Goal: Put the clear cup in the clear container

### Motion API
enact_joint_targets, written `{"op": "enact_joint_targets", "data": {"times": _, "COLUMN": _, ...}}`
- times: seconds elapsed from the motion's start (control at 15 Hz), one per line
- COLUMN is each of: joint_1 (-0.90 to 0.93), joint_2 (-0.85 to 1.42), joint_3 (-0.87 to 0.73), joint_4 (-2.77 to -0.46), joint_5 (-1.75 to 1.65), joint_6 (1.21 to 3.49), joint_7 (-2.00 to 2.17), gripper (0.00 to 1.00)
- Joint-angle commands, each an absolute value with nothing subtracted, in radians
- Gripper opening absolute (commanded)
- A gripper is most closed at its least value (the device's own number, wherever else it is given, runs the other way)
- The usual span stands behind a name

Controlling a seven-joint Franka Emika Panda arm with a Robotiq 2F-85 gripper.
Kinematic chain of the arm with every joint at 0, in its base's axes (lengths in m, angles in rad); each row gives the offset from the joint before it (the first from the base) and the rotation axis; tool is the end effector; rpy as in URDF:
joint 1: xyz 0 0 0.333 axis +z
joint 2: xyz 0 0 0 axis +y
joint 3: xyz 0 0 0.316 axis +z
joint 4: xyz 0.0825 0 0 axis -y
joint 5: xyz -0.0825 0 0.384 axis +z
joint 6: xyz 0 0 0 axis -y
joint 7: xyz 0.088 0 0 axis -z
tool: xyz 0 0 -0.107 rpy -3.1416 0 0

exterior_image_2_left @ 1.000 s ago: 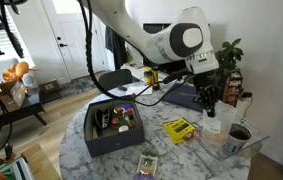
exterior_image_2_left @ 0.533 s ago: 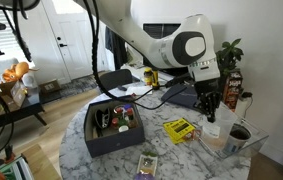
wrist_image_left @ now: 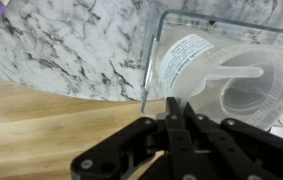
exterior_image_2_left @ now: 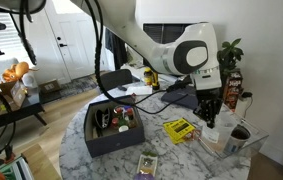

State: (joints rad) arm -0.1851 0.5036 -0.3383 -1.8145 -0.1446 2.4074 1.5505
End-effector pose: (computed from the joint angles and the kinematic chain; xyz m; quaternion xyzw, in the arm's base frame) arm 0.5813 -0.3150 0.2876 0.5666 -0.8118 0.1118 0.0864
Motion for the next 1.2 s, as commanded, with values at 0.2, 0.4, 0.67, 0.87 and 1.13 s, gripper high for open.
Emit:
{"op": "enact_joint_targets", "data": {"times": 0.2, "joint_1": -0.193, "joint_2": 0.425, "joint_3": -0.322, "joint_4": -1.906, "joint_5": -0.114, "joint_6": 2.456, "joint_7": 1.407, "gripper": 0.59}}
{"op": "enact_joint_targets", "data": {"times": 0.4, "joint_1": -0.205, "joint_2": 0.372, "joint_3": -0.300, "joint_4": -1.943, "joint_5": -0.070, "joint_6": 2.486, "joint_7": 1.325, "gripper": 0.81}}
{"op": "enact_joint_targets", "data": {"times": 0.67, "joint_1": -0.169, "joint_2": 0.297, "joint_3": -0.240, "joint_4": -2.001, "joint_5": -0.008, "joint_6": 2.505, "joint_7": 1.142, "gripper": 1.00}}
{"op": "enact_joint_targets", "data": {"times": 0.87, "joint_1": -0.092, "joint_2": 0.263, "joint_3": -0.183, "joint_4": -2.093, "joint_5": -0.029, "joint_6": 2.523, "joint_7": 1.112, "gripper": 1.00}}
{"op": "enact_joint_targets", "data": {"times": 1.13, "joint_1": -0.037, "joint_2": 0.293, "joint_3": -0.155, "joint_4": -2.076, "joint_5": -0.034, "joint_6": 2.488, "joint_7": 1.129, "gripper": 1.00}}
